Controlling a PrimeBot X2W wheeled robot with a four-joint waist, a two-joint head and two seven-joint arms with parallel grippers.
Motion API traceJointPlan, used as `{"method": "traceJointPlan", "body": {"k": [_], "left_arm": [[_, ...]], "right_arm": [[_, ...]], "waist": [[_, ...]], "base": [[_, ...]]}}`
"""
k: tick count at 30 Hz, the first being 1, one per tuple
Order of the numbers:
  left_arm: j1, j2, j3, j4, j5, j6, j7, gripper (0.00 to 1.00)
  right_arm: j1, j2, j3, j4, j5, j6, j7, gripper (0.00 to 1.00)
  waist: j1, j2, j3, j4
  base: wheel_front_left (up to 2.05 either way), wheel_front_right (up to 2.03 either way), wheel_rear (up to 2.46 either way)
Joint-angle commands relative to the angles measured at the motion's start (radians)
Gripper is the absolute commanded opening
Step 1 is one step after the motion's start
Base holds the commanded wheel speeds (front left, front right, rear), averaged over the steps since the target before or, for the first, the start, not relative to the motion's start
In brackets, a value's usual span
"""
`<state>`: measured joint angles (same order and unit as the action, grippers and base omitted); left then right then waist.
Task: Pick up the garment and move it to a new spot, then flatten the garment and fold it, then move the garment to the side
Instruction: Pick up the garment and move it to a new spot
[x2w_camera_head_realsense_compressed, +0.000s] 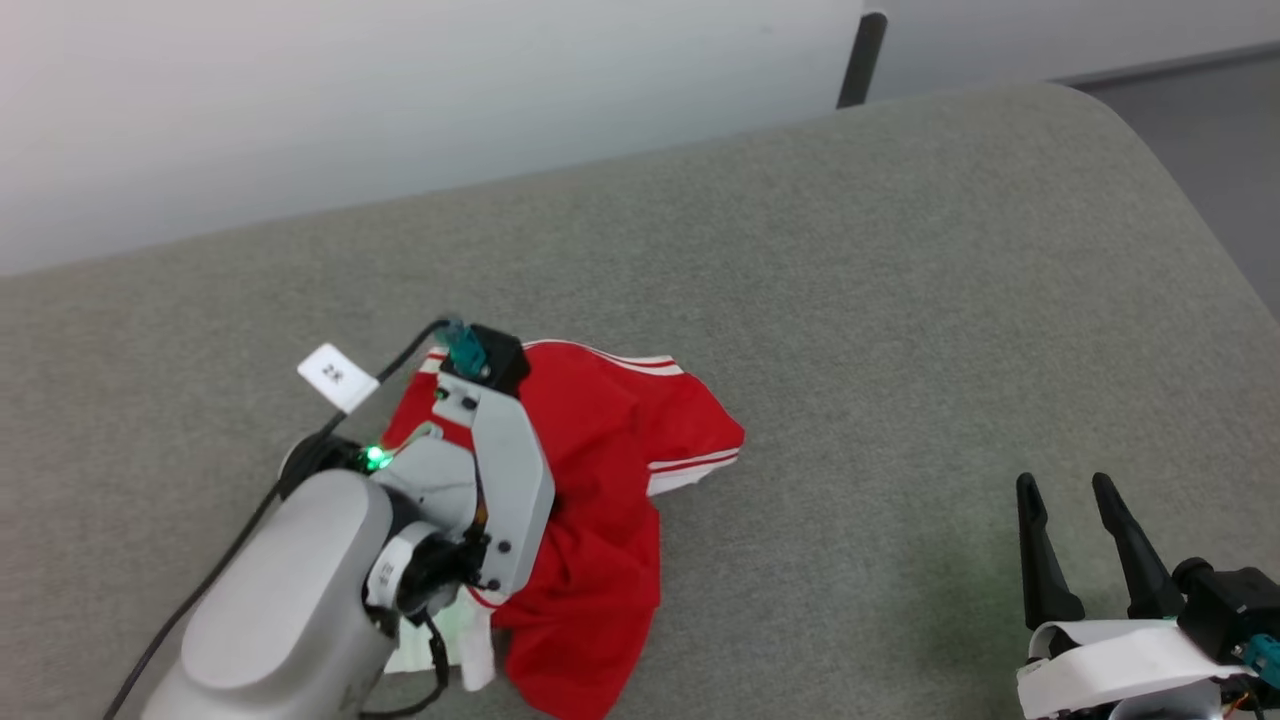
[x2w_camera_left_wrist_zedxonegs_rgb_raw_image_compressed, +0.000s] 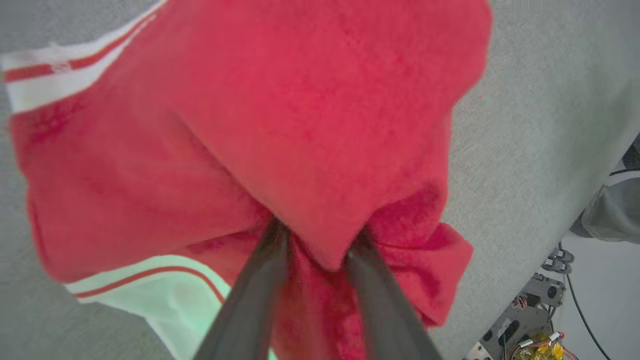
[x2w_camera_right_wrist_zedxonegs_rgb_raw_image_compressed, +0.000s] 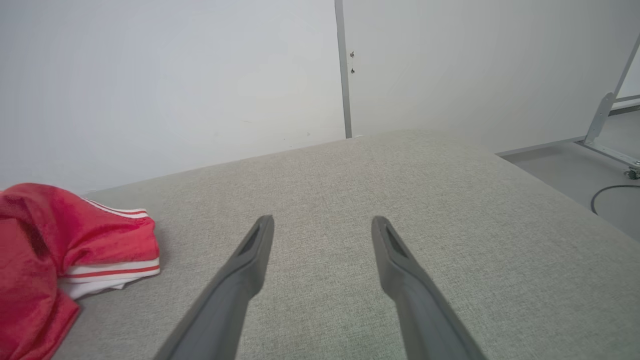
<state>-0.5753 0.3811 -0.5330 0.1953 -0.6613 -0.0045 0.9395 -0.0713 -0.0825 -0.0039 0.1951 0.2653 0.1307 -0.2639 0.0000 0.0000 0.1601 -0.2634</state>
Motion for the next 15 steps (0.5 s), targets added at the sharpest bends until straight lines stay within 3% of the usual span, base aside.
{"method": "traceJointPlan", "body": {"k": [1,7,15], "left_arm": [[-0.016,-0.004,0.000,0.002,-0.005,-0.008,-0.001,1.00],[-0.032,-0.003,0.013,-0.018,-0.007,-0.027,-0.047,1.00],[0.021,0.016,0.048,-0.067,0.013,-0.055,-0.228,1.00]], "right_arm": [[0.006,-0.006,0.004,0.006,-0.006,0.000,-0.001,1.00],[0.024,-0.030,0.024,0.021,0.001,0.000,-0.001,1.00],[0.056,-0.059,0.047,0.023,0.018,0.000,-0.001,1.00]], "waist": [[0.0000,0.0000,-0.037,0.037],[0.0000,0.0000,-0.106,0.098],[0.0000,0.0000,-0.185,0.176]], "base": [[0.00,0.00,0.00],[0.00,0.00,0.00],[0.00,0.00,0.00]]}}
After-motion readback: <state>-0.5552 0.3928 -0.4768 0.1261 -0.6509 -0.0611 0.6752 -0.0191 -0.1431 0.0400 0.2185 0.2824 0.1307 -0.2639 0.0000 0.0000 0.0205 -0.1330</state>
